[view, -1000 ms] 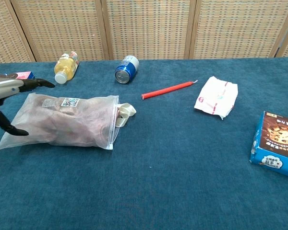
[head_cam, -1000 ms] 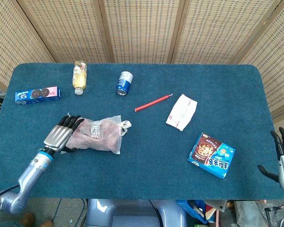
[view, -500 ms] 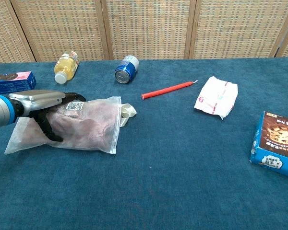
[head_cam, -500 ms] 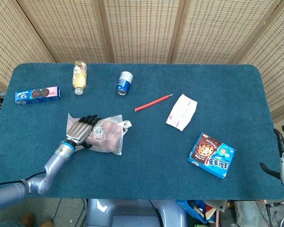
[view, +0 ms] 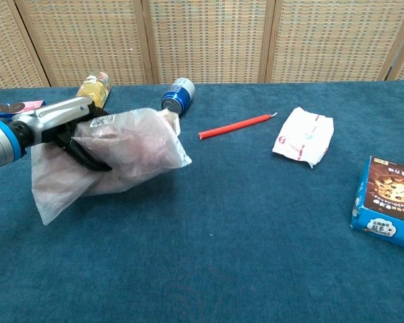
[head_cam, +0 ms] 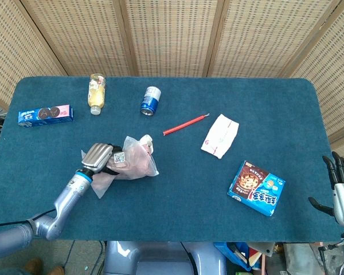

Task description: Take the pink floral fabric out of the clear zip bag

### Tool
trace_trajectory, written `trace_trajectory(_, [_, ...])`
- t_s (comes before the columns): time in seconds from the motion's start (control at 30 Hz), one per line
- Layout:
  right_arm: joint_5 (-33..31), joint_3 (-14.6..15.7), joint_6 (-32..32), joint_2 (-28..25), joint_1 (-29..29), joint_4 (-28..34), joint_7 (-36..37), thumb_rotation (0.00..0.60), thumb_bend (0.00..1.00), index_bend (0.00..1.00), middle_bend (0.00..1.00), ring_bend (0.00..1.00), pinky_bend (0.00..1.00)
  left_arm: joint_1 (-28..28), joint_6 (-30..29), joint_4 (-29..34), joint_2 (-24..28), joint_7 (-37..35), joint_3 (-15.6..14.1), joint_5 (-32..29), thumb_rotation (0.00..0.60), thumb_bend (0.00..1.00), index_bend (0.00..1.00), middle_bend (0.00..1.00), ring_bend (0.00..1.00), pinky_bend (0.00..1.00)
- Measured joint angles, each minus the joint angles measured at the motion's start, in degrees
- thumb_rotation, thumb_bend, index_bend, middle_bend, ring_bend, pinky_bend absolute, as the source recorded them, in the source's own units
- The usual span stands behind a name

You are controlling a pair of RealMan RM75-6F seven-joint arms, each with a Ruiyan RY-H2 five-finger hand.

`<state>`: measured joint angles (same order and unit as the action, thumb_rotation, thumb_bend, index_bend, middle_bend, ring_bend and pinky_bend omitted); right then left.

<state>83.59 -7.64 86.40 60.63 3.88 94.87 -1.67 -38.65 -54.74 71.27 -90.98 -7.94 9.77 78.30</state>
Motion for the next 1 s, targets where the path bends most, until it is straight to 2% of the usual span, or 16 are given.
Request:
trace_trajectory(0.2, [1.14,-0.36,-4.38,-6.55,2.29,4.97,6.55,0.6,0.0,0.03,0.0,0.0,0.0,0.43,-15.29,-5.65,-2.43,-16.67,-0.85,12.0,0.6,0.19,0.62,0.57,0.48,0.56])
trace_trajectory(0.3, [1.65,-0.81,-7.02,-10.72,3.83,8.13,11.54,0.6,0.0,0.1,0.0,0.0,0.0,-0.3,-21.5,-10.67,-5.28,-21.87,-0.88,16.64,0.6,0.19,0.62,0.57,0.48,0.56])
trace_trajectory(0.4, [2.13,-1.58,-10.4,-15.57,6.03,11.62,16.41,0.6,0.0,0.13,0.0,0.0,0.0,-2.22,-24.77,-15.7,-8.62,-24.64,-0.6,18.9,0.6,0.19,0.62,0.57,0.48,0.56])
trace_trajectory(0.57, [2.34,-3.21,-15.96,-20.48,10.64,15.58,22.18,0.6,0.0,0.2,0.0,0.0,0.0,-6.15,-26.05,-19.82,-12.8,-26.34,0.28,20.0,0.6,0.19,0.62,0.57,0.48,0.56])
trace_trajectory(0.87, [2.11,-4.64,-25.79,-22.47,17.35,16.78,31.43,0.6,0.0,0.32,0.0,0.0,0.0,-9.21,-26.35,-22.38,-17.08,-28.06,2.14,17.94,0.6,0.19,0.62,0.57,0.48,0.56])
trace_trajectory(1.0, [1.95,-5.24,-26.3,-21.79,18.64,16.27,33.29,0.6,0.0,0.34,0.0,0.0,0.0,-9.79,-26.46,-23.02,-17.92,-29.37,2.61,16.98,0.6,0.19,0.62,0.57,0.48,0.56])
